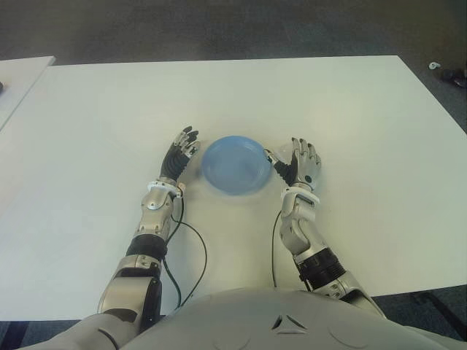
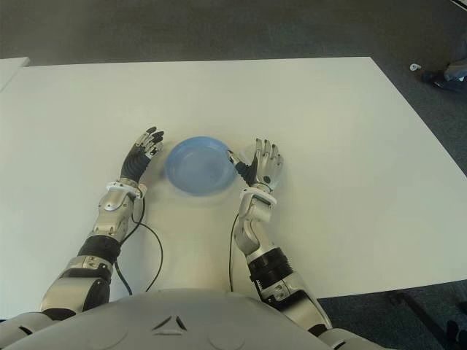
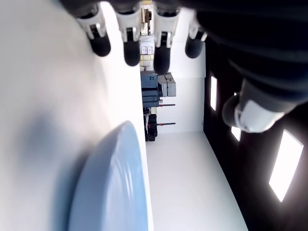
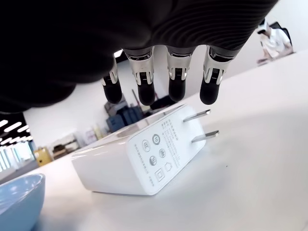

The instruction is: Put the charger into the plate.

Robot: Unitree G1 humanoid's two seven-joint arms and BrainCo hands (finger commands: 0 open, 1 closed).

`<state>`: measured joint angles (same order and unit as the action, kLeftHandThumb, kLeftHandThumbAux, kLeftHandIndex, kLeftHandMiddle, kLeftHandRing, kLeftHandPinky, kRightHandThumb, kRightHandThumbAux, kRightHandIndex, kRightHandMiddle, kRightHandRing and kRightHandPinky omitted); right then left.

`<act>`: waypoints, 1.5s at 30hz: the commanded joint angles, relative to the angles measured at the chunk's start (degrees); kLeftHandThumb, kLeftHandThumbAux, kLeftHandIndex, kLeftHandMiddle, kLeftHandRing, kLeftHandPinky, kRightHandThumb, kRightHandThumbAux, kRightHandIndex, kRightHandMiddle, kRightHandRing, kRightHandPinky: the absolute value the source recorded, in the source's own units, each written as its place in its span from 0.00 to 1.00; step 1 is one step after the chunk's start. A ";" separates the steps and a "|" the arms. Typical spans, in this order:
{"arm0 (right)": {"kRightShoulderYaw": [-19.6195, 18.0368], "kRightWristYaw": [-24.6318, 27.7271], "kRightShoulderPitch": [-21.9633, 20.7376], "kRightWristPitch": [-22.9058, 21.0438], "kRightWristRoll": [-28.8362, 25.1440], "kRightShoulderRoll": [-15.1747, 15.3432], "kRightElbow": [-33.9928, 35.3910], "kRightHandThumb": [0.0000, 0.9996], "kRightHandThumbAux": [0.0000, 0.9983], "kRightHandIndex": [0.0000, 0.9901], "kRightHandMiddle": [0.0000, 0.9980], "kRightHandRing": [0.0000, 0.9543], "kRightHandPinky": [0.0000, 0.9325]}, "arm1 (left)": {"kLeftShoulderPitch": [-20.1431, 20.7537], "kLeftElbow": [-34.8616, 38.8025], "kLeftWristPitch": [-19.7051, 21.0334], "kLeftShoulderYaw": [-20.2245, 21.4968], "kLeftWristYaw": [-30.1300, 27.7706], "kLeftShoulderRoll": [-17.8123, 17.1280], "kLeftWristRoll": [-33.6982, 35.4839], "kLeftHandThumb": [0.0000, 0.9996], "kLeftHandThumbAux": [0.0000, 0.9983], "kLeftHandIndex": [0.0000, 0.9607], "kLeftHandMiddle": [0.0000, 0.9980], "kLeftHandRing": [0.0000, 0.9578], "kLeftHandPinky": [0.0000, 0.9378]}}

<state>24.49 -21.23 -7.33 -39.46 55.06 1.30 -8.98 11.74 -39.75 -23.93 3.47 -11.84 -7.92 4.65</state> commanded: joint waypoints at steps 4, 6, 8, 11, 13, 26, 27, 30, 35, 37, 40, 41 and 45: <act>1.24 0.63 -1.03 0.06 0.56 1.46 -2.96 0.25 0.13 0.00 0.00 0.00 0.00 | -2.05 0.01 1.79 -0.97 -1.10 0.90 -0.55 0.00 0.54 0.09 0.14 0.11 0.08; 1.39 0.73 -1.27 0.05 0.49 1.64 -3.46 0.25 0.13 0.00 0.00 0.00 0.00 | -2.07 0.09 1.94 -0.91 -1.16 0.91 -0.47 0.00 0.54 0.09 0.14 0.11 0.08; 1.64 1.05 -1.54 -0.04 0.50 1.88 -4.00 0.25 0.13 0.00 0.00 0.00 0.00 | -2.11 0.16 2.07 -0.86 -1.17 0.93 -0.40 0.00 0.54 0.09 0.14 0.11 0.08; 1.98 1.41 -1.85 -0.17 0.49 2.16 -4.60 0.25 0.13 0.00 0.00 0.00 0.00 | -2.22 0.31 2.14 -0.81 -1.15 0.95 -0.38 0.00 0.55 0.10 0.14 0.11 0.08; 2.04 1.31 -2.18 0.07 0.29 2.26 -5.42 0.25 0.13 0.00 0.00 0.00 0.00 | -2.23 0.31 1.96 -0.78 -1.16 0.96 -0.39 0.00 0.55 0.10 0.14 0.11 0.08; 2.72 1.08 -4.91 0.56 0.12 3.39 -10.19 0.28 0.13 0.00 0.00 0.00 0.00 | -2.62 0.92 1.55 -0.73 -0.65 1.26 -0.60 0.00 0.57 0.09 0.15 0.12 0.08; 2.71 1.07 -5.18 0.57 0.02 3.49 -10.52 0.28 0.13 0.00 0.00 0.00 0.00 | -2.65 0.97 1.59 -0.72 -0.64 1.27 -0.60 0.00 0.57 0.09 0.15 0.12 0.08; 2.60 0.98 -5.80 0.55 -0.21 3.75 -11.28 0.28 0.13 0.00 0.00 0.00 0.00 | -2.79 1.26 1.88 -0.68 -0.67 1.28 -0.53 0.00 0.57 0.09 0.15 0.11 0.07; 2.14 0.48 -6.66 0.71 -0.67 4.06 -12.60 0.28 0.13 0.00 0.00 0.00 0.00 | -2.89 1.48 2.18 -0.59 -0.86 1.14 -0.40 0.00 0.58 0.09 0.15 0.11 0.07; 1.80 -0.02 -6.94 0.90 -1.02 4.14 -13.18 0.27 0.13 0.00 0.00 0.00 0.00 | -2.90 1.52 2.24 -0.56 -0.96 1.09 -0.35 0.00 0.58 0.09 0.15 0.11 0.06; 1.24 -0.70 -7.26 1.17 -1.58 4.17 -13.89 0.27 0.13 0.00 0.00 0.00 0.00 | -2.97 1.61 2.32 -0.50 -1.16 1.00 -0.24 0.00 0.58 0.09 0.14 0.11 0.06; 1.07 -0.90 -7.32 1.23 -1.73 4.15 -14.05 0.26 0.13 0.00 0.00 0.00 0.00 | -3.01 1.63 2.33 -0.48 -1.23 0.97 -0.20 0.00 0.58 0.09 0.14 0.11 0.06; 0.37 -1.61 -7.52 1.49 -2.48 4.05 -14.52 0.26 0.13 0.00 0.00 0.00 0.00 | -3.10 1.76 2.64 -0.39 -1.45 0.87 -0.02 0.00 0.58 0.09 0.14 0.11 0.08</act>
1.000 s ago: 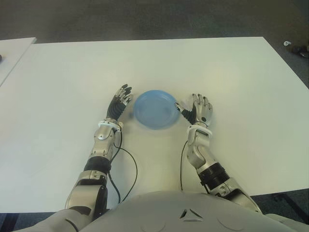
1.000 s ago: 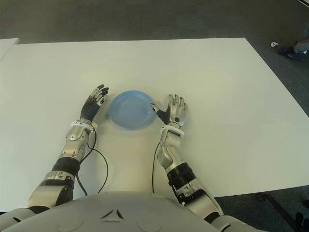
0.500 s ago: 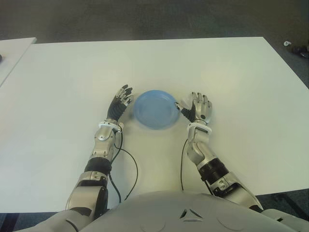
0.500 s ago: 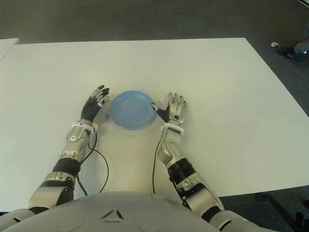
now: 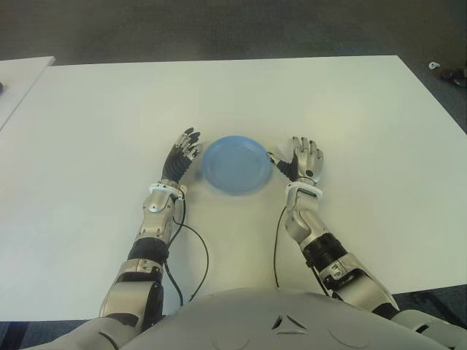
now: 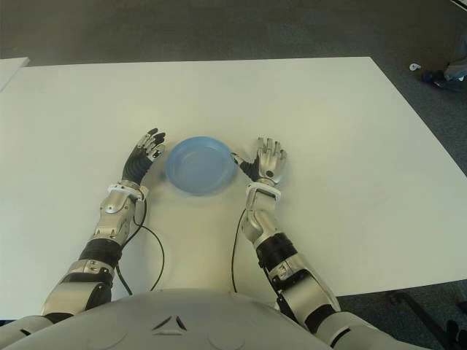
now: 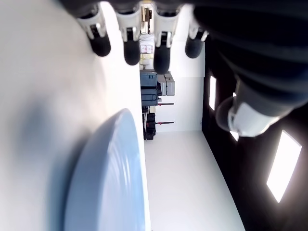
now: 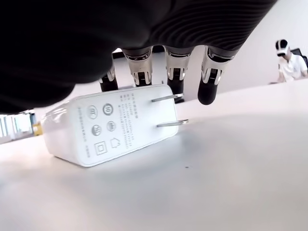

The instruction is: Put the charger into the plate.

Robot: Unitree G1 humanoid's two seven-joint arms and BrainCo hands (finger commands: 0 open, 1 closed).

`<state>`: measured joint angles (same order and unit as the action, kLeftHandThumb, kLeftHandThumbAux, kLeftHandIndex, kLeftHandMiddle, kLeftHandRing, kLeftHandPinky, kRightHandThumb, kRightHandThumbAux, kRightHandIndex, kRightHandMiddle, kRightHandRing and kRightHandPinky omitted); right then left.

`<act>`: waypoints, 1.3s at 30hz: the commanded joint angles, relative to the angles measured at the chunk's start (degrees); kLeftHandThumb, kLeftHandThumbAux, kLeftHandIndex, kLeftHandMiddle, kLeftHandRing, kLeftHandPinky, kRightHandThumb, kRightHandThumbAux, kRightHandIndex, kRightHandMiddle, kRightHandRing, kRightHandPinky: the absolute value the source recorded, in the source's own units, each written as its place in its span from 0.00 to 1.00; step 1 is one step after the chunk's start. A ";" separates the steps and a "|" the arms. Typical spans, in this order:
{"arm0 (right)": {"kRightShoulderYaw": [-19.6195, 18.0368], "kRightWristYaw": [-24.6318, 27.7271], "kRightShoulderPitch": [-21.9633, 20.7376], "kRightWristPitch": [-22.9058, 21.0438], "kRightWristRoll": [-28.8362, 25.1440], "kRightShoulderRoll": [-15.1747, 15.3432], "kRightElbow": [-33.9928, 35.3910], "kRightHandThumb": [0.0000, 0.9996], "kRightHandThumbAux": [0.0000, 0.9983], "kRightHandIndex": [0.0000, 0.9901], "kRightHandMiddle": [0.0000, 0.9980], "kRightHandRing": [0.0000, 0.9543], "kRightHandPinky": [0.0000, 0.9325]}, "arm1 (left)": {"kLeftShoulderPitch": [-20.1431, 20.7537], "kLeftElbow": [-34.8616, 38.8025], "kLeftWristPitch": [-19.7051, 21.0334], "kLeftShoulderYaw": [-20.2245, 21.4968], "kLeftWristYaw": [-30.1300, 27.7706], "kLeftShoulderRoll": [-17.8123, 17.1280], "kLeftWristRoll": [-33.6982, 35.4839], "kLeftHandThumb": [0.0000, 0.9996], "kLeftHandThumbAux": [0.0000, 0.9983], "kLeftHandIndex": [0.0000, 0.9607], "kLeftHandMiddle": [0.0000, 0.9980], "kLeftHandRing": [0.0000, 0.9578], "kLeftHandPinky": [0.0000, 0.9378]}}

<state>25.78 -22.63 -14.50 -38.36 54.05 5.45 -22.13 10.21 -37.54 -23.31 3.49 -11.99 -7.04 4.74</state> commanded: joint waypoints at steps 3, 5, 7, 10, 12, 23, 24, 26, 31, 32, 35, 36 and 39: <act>-1.40 -0.68 -0.52 0.62 -2.07 -0.13 -1.71 0.25 0.14 0.00 0.00 0.00 0.00 | -1.63 -0.34 2.40 -0.42 -1.44 -0.13 0.01 0.00 0.58 0.08 0.14 0.11 0.08; -1.63 -0.91 -0.62 0.76 -2.36 -0.19 -1.94 0.25 0.14 0.00 0.00 0.00 0.00 | -1.63 -0.34 2.57 -0.41 -1.59 -0.24 0.10 0.00 0.58 0.08 0.14 0.11 0.08; -1.84 -1.24 -0.73 0.96 -2.69 -0.20 -2.21 0.25 0.14 0.00 0.00 0.00 0.00 | -1.61 -0.43 2.64 -0.37 -1.79 -0.35 0.16 0.00 0.57 0.08 0.14 0.11 0.08; -2.10 -1.88 -0.80 1.48 -3.15 -0.15 -2.57 0.25 0.14 0.00 0.00 0.00 0.00 | -1.56 -0.57 2.66 -0.29 -2.03 -0.42 0.23 0.00 0.57 0.08 0.13 0.11 0.08; -2.27 -2.30 -0.81 1.95 -3.43 -0.11 -2.81 0.24 0.14 0.00 0.00 0.00 0.00 | -1.53 -0.63 2.74 -0.23 -2.08 -0.46 0.21 0.00 0.57 0.08 0.13 0.11 0.07; -3.09 -3.52 -0.77 3.71 -4.80 -0.23 -3.49 0.24 0.15 0.00 0.00 0.00 0.00 | -1.56 -0.48 3.11 -0.23 -1.48 -0.65 -0.38 0.00 0.56 0.09 0.13 0.10 0.06; -3.11 -3.57 -0.76 3.77 -4.93 -0.26 -3.51 0.24 0.15 0.00 0.00 0.00 0.00 | -1.59 -0.47 3.11 -0.23 -1.48 -0.68 -0.38 0.00 0.56 0.09 0.13 0.10 0.06; -3.23 -3.63 -0.70 3.93 -5.29 -0.24 -3.50 0.23 0.15 0.00 0.00 0.00 0.00 | -1.61 -0.51 3.14 -0.23 -1.47 -0.76 -0.44 0.00 0.56 0.08 0.13 0.10 0.06; -3.72 -4.60 -0.54 5.18 -6.19 -0.28 -4.04 0.23 0.15 0.00 0.00 0.00 0.00 | -1.51 -1.07 3.24 -0.18 -2.13 -1.19 -0.23 0.00 0.56 0.09 0.13 0.10 0.08; -3.81 -4.88 -0.51 5.48 -6.35 -0.29 -4.18 0.23 0.16 0.00 0.00 0.00 0.00 | -1.48 -1.17 3.24 -0.18 -2.27 -1.27 -0.16 0.00 0.56 0.09 0.13 0.10 0.08; -3.96 -5.45 -0.42 6.29 -6.65 -0.25 -4.42 0.23 0.16 0.00 0.00 0.00 0.00 | -1.42 -1.31 3.08 -0.18 -2.26 -1.34 -0.18 0.00 0.57 0.09 0.13 0.11 0.09; -3.99 -5.59 -0.42 6.52 -6.73 -0.25 -4.51 0.23 0.16 0.00 0.00 0.00 0.00 | -1.40 -1.37 3.02 -0.17 -2.28 -1.37 -0.17 0.00 0.57 0.09 0.13 0.11 0.10; -4.05 -6.01 -0.39 7.27 -6.99 -0.16 -4.72 0.23 0.17 0.00 0.00 0.00 0.00 | -1.36 -1.48 2.87 -0.14 -2.28 -1.42 -0.15 0.00 0.57 0.09 0.14 0.12 0.10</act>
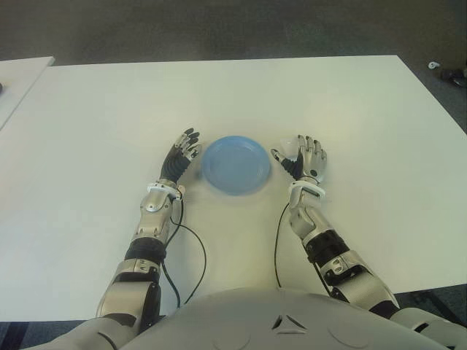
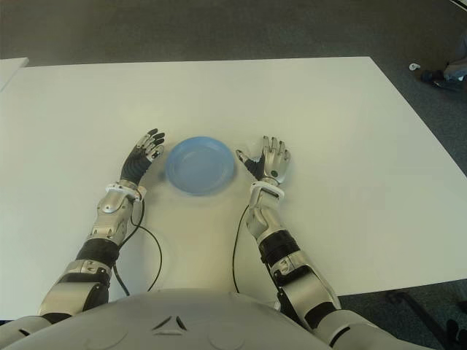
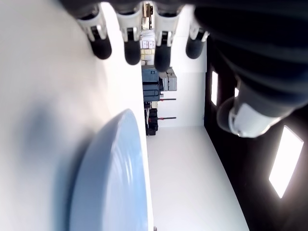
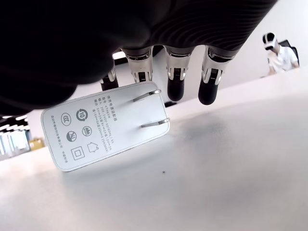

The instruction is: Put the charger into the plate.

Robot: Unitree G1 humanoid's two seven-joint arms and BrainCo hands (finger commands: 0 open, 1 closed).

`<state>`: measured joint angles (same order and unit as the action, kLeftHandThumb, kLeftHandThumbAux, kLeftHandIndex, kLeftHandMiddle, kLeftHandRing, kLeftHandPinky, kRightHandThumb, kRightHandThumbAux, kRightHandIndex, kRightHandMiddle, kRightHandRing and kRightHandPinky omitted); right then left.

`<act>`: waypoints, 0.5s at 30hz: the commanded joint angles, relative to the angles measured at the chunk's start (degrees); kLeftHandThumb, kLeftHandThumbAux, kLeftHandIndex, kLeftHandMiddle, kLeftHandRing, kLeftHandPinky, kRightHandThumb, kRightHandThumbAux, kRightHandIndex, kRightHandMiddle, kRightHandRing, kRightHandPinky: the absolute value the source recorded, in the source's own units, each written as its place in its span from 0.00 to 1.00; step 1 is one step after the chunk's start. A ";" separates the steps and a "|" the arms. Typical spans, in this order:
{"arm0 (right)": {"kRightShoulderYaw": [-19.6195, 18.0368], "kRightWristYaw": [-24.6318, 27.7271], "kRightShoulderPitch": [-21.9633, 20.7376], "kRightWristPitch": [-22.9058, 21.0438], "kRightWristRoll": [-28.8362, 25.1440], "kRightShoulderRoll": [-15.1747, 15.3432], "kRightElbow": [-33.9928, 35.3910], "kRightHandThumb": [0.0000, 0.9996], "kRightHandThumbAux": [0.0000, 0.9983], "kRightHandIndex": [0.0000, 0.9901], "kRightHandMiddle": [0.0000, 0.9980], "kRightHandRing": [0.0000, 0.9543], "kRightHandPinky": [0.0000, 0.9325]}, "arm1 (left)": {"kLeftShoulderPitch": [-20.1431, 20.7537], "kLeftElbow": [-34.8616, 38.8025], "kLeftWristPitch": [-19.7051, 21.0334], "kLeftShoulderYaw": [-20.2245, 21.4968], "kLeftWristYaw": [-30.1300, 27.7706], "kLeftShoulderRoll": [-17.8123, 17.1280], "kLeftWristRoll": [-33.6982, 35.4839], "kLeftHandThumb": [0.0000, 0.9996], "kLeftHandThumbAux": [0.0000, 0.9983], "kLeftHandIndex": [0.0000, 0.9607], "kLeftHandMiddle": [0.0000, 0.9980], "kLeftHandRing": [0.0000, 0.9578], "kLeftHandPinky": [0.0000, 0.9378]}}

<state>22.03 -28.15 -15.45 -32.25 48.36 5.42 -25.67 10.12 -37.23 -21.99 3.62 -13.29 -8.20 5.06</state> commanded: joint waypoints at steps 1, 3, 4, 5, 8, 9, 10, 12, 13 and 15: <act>-0.28 -0.62 0.53 1.31 -1.37 -0.12 -1.28 0.23 0.17 0.00 0.00 0.00 0.00 | -1.24 -1.85 1.52 -0.27 -0.99 -0.27 -0.46 0.00 0.57 0.08 0.14 0.12 0.10; -0.23 -0.96 0.52 1.80 -1.50 -0.02 -1.45 0.23 0.17 0.00 0.00 0.00 0.00 | -1.21 -1.93 1.46 -0.26 -1.00 -0.33 -0.49 0.00 0.56 0.08 0.14 0.12 0.10; -0.19 -1.17 0.55 2.16 -1.54 0.06 -1.53 0.23 0.17 0.00 0.00 0.00 0.00 | -1.20 -1.95 1.47 -0.25 -1.00 -0.36 -0.50 0.00 0.56 0.08 0.14 0.12 0.11; -0.17 -1.34 0.56 2.42 -1.57 0.10 -1.61 0.23 0.18 0.00 0.00 0.00 0.00 | -1.20 -2.00 1.46 -0.24 -1.02 -0.39 -0.50 0.00 0.56 0.08 0.14 0.12 0.11; -0.14 -1.76 0.61 3.31 -1.65 0.34 -1.91 0.23 0.18 0.00 0.00 0.00 0.00 | -1.24 -2.00 1.52 -0.22 -0.95 -0.40 -0.52 0.00 0.56 0.09 0.14 0.12 0.12; -0.15 -1.84 0.58 3.53 -1.67 0.39 -2.03 0.23 0.19 0.00 0.00 0.00 0.00 | -1.26 -1.97 1.55 -0.20 -0.93 -0.41 -0.51 0.00 0.56 0.09 0.14 0.13 0.12; -0.13 -1.94 0.55 3.75 -1.66 0.46 -2.15 0.23 0.19 0.00 0.00 0.00 0.00 | -1.28 -1.93 1.55 -0.18 -0.90 -0.40 -0.50 0.00 0.56 0.09 0.14 0.13 0.12; -0.11 -2.12 0.50 4.07 -1.63 0.53 -2.36 0.23 0.20 0.00 0.00 0.00 0.00 | -1.29 -1.93 1.53 -0.15 -0.88 -0.41 -0.48 0.00 0.56 0.09 0.14 0.13 0.12; -0.11 -2.19 0.47 4.19 -1.62 0.55 -2.45 0.23 0.20 0.00 0.00 0.00 0.00 | -1.29 -1.93 1.52 -0.14 -0.88 -0.41 -0.47 0.00 0.56 0.09 0.14 0.13 0.11; -0.07 -2.56 0.38 4.53 -1.51 0.64 -2.79 0.24 0.20 0.00 0.00 0.00 0.00 | -1.28 -2.01 1.48 -0.11 -0.87 -0.45 -0.49 0.00 0.56 0.09 0.14 0.12 0.11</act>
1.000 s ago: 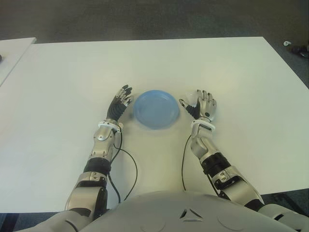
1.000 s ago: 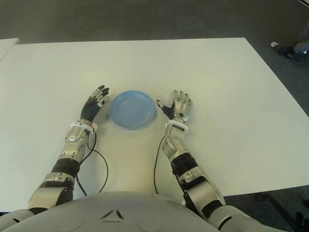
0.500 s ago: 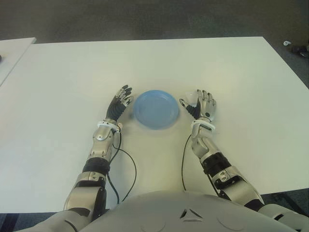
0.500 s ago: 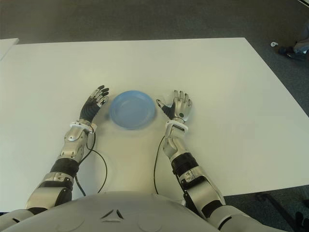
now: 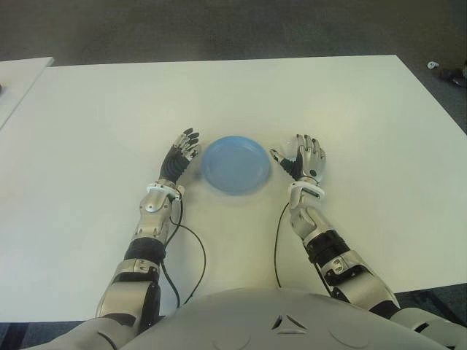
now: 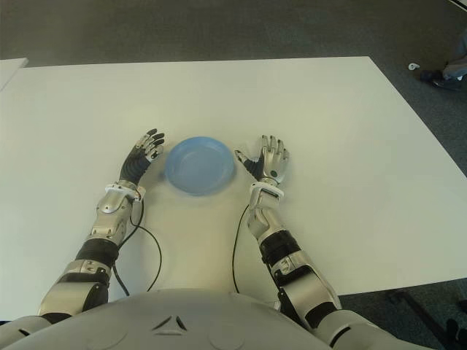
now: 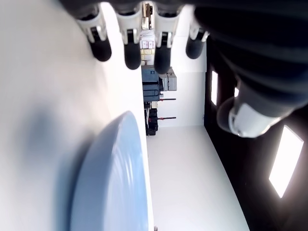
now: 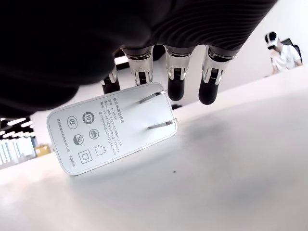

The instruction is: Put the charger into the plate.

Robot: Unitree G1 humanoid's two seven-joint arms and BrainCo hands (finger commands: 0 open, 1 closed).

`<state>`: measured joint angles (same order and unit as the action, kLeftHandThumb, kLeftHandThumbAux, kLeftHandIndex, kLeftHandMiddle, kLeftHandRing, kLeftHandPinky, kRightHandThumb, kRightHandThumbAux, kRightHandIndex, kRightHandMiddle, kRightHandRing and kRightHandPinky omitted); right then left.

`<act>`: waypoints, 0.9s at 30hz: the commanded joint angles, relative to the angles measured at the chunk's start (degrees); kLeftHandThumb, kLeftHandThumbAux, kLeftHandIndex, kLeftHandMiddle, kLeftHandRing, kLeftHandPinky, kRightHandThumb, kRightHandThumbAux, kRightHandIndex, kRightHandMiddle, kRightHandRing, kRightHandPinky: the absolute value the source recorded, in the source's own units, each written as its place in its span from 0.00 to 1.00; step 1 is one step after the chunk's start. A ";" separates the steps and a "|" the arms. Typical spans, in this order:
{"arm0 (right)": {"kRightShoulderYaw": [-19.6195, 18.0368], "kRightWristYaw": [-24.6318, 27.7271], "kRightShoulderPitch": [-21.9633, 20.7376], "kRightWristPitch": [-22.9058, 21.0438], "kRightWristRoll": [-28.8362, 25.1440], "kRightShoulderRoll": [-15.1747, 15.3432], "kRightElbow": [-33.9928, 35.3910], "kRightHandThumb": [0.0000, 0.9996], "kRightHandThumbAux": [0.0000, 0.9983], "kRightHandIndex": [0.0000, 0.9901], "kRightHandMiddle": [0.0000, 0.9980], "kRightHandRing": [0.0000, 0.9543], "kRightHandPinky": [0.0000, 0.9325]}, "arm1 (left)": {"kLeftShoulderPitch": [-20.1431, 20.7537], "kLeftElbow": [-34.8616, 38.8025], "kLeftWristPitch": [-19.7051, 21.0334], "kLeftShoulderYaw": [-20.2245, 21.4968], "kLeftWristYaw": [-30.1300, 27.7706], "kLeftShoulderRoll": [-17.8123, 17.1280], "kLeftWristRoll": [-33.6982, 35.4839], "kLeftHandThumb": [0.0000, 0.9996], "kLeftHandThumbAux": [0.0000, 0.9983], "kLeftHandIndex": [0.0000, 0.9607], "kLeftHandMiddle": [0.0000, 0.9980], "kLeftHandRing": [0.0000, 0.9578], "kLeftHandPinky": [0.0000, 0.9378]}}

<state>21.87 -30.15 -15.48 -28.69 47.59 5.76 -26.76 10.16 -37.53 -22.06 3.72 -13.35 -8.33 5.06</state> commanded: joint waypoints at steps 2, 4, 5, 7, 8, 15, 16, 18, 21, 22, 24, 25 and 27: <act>0.10 -0.89 0.32 1.23 -0.68 0.38 -1.96 0.24 0.20 0.00 0.00 0.00 0.00 | -1.29 -1.78 1.54 -0.21 -0.75 -0.35 -0.57 0.00 0.56 0.09 0.14 0.12 0.11; 0.09 -1.14 0.25 1.41 -0.66 0.42 -2.16 0.24 0.21 0.00 0.00 0.00 0.00 | -1.26 -1.84 1.52 -0.22 -0.68 -0.38 -0.64 0.00 0.55 0.09 0.14 0.12 0.11; 0.09 -1.30 0.21 1.43 -0.64 0.40 -2.24 0.24 0.21 0.00 0.00 0.00 0.00 | -1.22 -1.90 1.51 -0.22 -0.67 -0.42 -0.66 0.00 0.55 0.09 0.14 0.12 0.11; 0.05 -1.76 0.14 1.45 -0.57 0.38 -2.39 0.24 0.21 0.00 0.00 0.00 0.00 | -1.19 -1.99 1.47 -0.23 -0.70 -0.47 -0.68 0.00 0.56 0.09 0.14 0.12 0.11; 0.02 -2.04 0.09 1.46 -0.53 0.35 -2.49 0.24 0.20 0.00 0.00 0.00 0.00 | -1.17 -2.06 1.43 -0.23 -0.74 -0.51 -0.67 0.00 0.56 0.09 0.14 0.13 0.11; -0.37 -5.33 -0.16 2.28 -0.56 0.03 -3.15 0.24 0.19 0.00 0.00 0.00 0.00 | -1.11 -2.28 1.32 -0.36 -1.25 -0.79 -0.66 0.00 0.56 0.09 0.14 0.12 0.10; -0.41 -5.79 -0.22 2.44 -0.58 -0.03 -3.28 0.24 0.19 0.00 0.00 0.00 0.00 | -1.10 -2.33 1.29 -0.38 -1.29 -0.83 -0.68 0.00 0.56 0.08 0.14 0.12 0.10; -0.49 -6.96 -0.32 2.88 -0.60 -0.11 -3.54 0.24 0.19 0.00 0.00 0.00 0.00 | -1.07 -2.37 1.30 -0.44 -1.30 -0.91 -0.80 0.00 0.56 0.08 0.13 0.11 0.09; -0.55 -8.37 -0.54 3.68 -0.70 -0.22 -3.97 0.24 0.19 0.00 0.00 0.00 0.00 | -0.98 -2.49 1.32 -0.51 -1.19 -1.01 -0.98 0.00 0.56 0.08 0.13 0.11 0.09; -0.60 -8.96 -0.57 4.35 -0.80 -0.20 -4.01 0.24 0.19 0.00 0.00 0.00 0.00 | -1.00 -2.48 1.22 -0.57 -1.02 -1.02 -1.13 0.00 0.56 0.08 0.13 0.11 0.09; -0.66 -9.74 -0.67 5.50 -1.03 -0.16 -4.17 0.25 0.20 0.00 0.00 0.00 0.00 | -1.00 -2.57 0.90 -0.64 -0.76 -1.02 -1.34 0.00 0.56 0.08 0.14 0.12 0.10; -0.68 -9.98 -0.73 5.93 -1.13 -0.16 -4.31 0.26 0.20 0.00 0.00 0.00 0.00 | -0.98 -2.66 0.72 -0.66 -0.68 -1.02 -1.41 0.00 0.57 0.08 0.14 0.12 0.11; -0.71 -10.27 -0.85 6.64 -1.29 -0.15 -4.54 0.26 0.21 0.00 0.00 0.00 0.00 | -0.97 -2.79 0.38 -0.71 -0.54 -1.03 -1.58 0.00 0.57 0.08 0.14 0.12 0.11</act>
<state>21.29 -39.87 -16.16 -23.52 47.38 5.68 -29.96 10.38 -38.46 -23.05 3.57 -13.87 -9.11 4.81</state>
